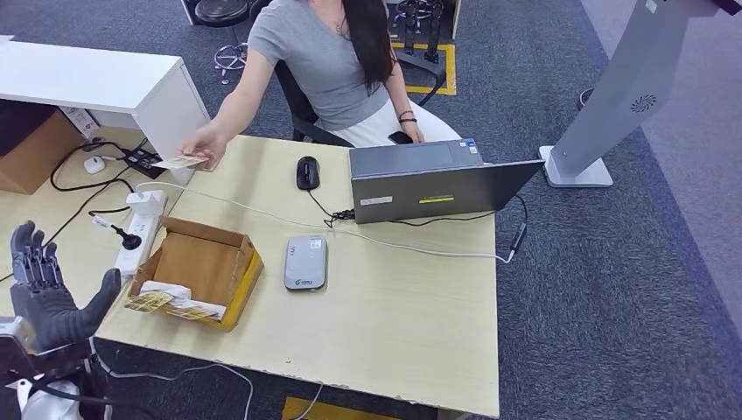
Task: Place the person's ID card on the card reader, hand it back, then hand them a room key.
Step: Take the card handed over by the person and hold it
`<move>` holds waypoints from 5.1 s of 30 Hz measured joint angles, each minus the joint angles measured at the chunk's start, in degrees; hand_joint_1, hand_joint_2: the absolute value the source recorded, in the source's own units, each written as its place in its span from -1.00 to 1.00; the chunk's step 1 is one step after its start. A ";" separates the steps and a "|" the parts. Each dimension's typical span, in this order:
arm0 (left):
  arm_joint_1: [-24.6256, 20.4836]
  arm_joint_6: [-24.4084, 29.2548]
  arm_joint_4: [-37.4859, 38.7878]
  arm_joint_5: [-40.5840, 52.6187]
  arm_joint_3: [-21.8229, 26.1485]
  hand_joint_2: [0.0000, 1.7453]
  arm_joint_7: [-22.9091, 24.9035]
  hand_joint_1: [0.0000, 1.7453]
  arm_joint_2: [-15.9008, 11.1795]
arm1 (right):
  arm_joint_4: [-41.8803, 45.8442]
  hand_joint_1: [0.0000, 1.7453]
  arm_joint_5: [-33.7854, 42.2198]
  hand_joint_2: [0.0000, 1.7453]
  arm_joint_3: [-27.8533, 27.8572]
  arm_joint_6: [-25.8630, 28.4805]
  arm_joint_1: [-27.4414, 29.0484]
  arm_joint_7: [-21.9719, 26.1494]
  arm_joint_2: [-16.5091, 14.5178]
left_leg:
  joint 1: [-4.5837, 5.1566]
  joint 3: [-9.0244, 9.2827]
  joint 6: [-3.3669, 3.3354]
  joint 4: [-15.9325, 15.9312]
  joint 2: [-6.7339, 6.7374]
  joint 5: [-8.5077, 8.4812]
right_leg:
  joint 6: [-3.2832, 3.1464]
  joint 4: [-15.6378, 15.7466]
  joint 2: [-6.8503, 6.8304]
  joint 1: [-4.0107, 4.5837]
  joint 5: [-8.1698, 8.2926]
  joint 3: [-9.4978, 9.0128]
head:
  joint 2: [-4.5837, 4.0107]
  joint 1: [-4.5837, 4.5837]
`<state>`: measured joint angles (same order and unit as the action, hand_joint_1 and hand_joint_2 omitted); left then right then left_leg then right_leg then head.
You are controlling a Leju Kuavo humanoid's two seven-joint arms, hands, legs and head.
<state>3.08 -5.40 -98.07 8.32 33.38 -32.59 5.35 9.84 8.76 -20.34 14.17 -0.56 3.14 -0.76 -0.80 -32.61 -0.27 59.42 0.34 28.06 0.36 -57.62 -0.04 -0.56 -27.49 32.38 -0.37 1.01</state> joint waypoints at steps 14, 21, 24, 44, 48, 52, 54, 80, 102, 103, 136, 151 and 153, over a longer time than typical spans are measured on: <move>-15.52 6.00 6.40 18.70 -13.92 1.00 10.17 -1.00 -7.83 | -0.20 -1.00 -2.58 -1.00 -3.56 -0.41 -0.69 -2.57 0.00 | 0.00 -0.07 0.07 0.00 0.02 -0.19 | -0.05 -0.01 0.02 0.00 0.24 0.05 | 0.00 0.00; -23.00 8.48 11.18 27.55 -20.65 1.00 15.00 -1.00 -11.50 | -0.20 -1.00 -3.71 -1.00 -5.07 -0.70 -0.99 -3.67 0.00 | 0.00 -0.08 0.05 0.00 0.02 -0.23 | -0.05 -0.03 0.02 0.00 0.26 0.06 | 0.00 0.01; -26.13 9.50 13.33 31.28 -23.36 1.00 17.02 -1.00 -13.01 | -0.20 -1.00 -4.25 -1.00 -5.71 -0.96 -1.09 -4.12 0.00 | 0.00 -0.08 0.06 0.00 0.02 -0.24 | -0.05 -0.03 0.03 0.00 0.27 0.06 | 0.00 0.00; -46.49 16.47 27.66 56.37 -40.45 1.00 30.77 -1.00 -23.12 | -0.22 -1.00 -7.51 -1.00 -9.96 -1.93 -1.57 -7.26 0.00 | 0.00 -0.12 0.06 0.00 0.03 -0.32 | -0.10 -0.09 0.08 0.00 0.34 0.10 | 0.00 0.00; -49.02 17.70 29.70 60.40 -42.62 1.00 32.97 -1.00 -24.42 | -0.22 -1.00 -8.01 -1.00 -10.58 -2.22 -1.71 -7.84 0.00 | 0.00 -0.14 0.06 0.00 0.03 -0.33 | -0.12 -0.10 0.07 0.00 0.35 0.11 | 0.00 -0.01; -49.98 17.91 30.77 61.23 -43.42 1.00 33.51 -1.00 -24.95 | -0.22 -1.00 -8.25 -1.00 -10.71 -2.28 -1.79 -7.93 0.00 | 0.00 -0.14 0.07 0.00 0.04 -0.33 | -0.13 -0.10 0.08 0.00 0.36 0.13 | 0.00 0.00; -50.14 17.92 31.05 61.29 -43.68 1.00 33.56 -1.00 -25.12 | -0.22 -1.00 -8.26 -1.00 -10.72 -2.28 -1.80 -7.94 0.00 | 0.00 -0.15 0.07 0.00 0.03 -0.34 | -0.13 -0.10 0.08 0.00 0.36 0.13 | 0.00 0.00; -50.63 21.62 42.80 64.88 -44.75 1.00 35.50 1.00 -26.82 | -0.24 -1.00 -8.76 -1.00 -11.86 -2.45 -1.99 -9.34 -0.07 | -0.03 -0.20 0.18 0.00 0.06 -0.41 | -0.19 -0.15 0.11 0.03 0.40 0.22 | 0.00 0.00; -50.48 21.23 45.54 64.65 -44.77 1.00 35.50 1.00 -28.11 | -0.26 -1.00 -8.76 -1.00 -12.10 -2.45 -2.03 -9.30 -0.07 | -0.03 -0.22 0.18 0.00 0.05 -0.42 | -0.20 -0.17 0.10 0.03 0.41 0.22 | 0.00 0.01; -50.37 21.25 45.54 64.61 -44.77 1.00 35.50 1.00 -28.13 | -0.26 -1.00 -8.76 -1.00 -12.10 -2.45 -2.03 -9.30 -0.07 | -0.04 -0.22 0.18 0.00 0.05 -0.42 | -0.20 -0.17 0.10 0.03 0.41 0.22 | 0.00 0.01; -46.83 22.87 44.56 64.87 -44.77 1.00 35.61 -1.00 -28.13 | -0.26 -1.00 -8.47 -1.00 -12.10 -2.29 -2.02 -9.30 -0.07 | -0.04 -0.22 0.18 -0.01 0.05 -0.43 | -0.20 -0.17 0.10 0.03 0.41 0.22 | 0.00 0.00; -46.14 23.54 44.50 65.83 -44.77 1.00 35.65 1.00 -27.95 | -0.26 -1.00 -8.41 -1.00 -12.10 -2.44 -2.02 -9.28 -0.07 | -0.03 -0.22 0.18 0.00 0.05 -0.43 | -0.20 -0.17 0.10 0.03 0.41 0.23 | 0.00 0.00; -46.01 23.69 44.50 65.90 -44.77 1.00 35.61 1.00 -27.78 | -0.26 -1.00 -8.40 -1.00 -12.10 -2.45 -2.02 -9.28 -0.07 | -0.03 -0.22 0.18 0.00 0.05 -0.43 | -0.20 -0.17 0.10 0.03 0.41 0.23 | 0.00 -0.01</move>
<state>-42.92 18.29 -53.57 74.22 -11.39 3.02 -22.42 9.57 0.36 -32.44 11.72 -2.58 -6.14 -0.83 -0.84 -32.83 -0.10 59.41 0.39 27.63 0.16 -57.80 0.07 -0.53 -27.08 32.60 -0.37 1.01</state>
